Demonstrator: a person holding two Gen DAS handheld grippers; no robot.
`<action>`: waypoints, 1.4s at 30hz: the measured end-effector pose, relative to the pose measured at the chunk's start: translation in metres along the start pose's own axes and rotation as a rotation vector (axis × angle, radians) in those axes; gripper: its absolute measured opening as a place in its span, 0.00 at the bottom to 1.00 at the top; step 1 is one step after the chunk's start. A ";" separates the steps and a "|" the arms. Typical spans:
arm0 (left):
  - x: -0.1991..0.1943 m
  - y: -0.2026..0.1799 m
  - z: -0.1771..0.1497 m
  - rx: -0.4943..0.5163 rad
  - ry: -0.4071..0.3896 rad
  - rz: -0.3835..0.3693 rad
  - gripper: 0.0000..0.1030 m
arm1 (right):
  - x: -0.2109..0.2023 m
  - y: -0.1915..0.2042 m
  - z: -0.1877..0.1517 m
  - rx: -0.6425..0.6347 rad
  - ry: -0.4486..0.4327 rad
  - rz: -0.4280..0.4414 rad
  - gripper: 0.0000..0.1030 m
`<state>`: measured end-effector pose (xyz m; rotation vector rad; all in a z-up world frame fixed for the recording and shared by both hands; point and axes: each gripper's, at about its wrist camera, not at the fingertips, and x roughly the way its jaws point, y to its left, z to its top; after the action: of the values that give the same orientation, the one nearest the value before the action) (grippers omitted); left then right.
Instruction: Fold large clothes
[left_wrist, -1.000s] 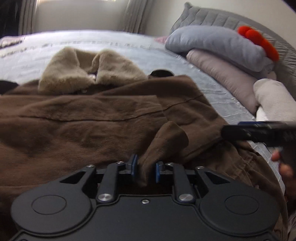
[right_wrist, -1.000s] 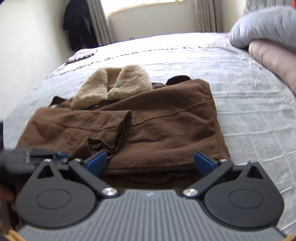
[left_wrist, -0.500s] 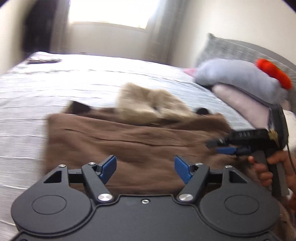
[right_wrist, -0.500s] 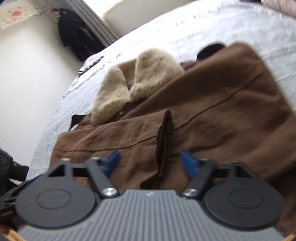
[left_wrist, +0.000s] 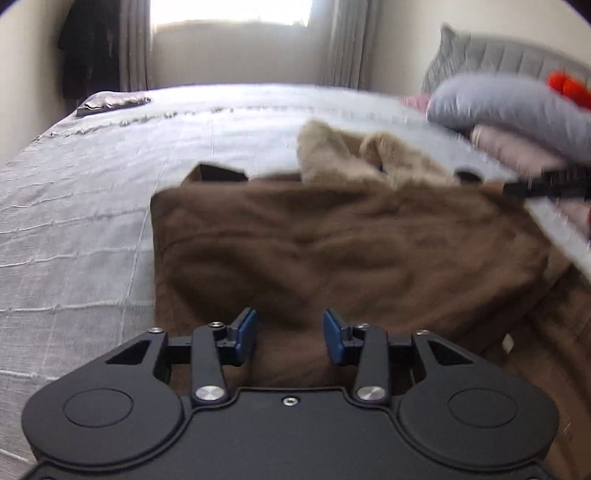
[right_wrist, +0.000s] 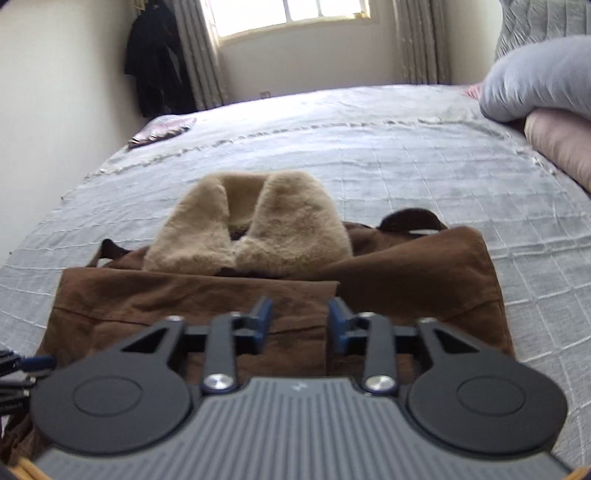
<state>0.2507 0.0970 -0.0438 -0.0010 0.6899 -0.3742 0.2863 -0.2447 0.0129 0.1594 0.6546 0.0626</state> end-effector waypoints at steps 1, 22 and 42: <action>-0.003 0.001 0.003 -0.019 -0.031 -0.006 0.41 | -0.003 0.003 -0.002 -0.014 -0.011 0.013 0.43; -0.101 0.009 -0.049 -0.102 0.042 0.081 0.90 | -0.107 -0.010 -0.097 -0.145 0.044 0.007 0.94; -0.200 0.031 -0.190 -0.181 0.108 -0.030 0.93 | -0.235 -0.146 -0.216 0.086 0.085 -0.049 0.98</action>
<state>0.0018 0.2161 -0.0706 -0.1637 0.8298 -0.3417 -0.0309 -0.3860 -0.0390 0.2248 0.7462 -0.0056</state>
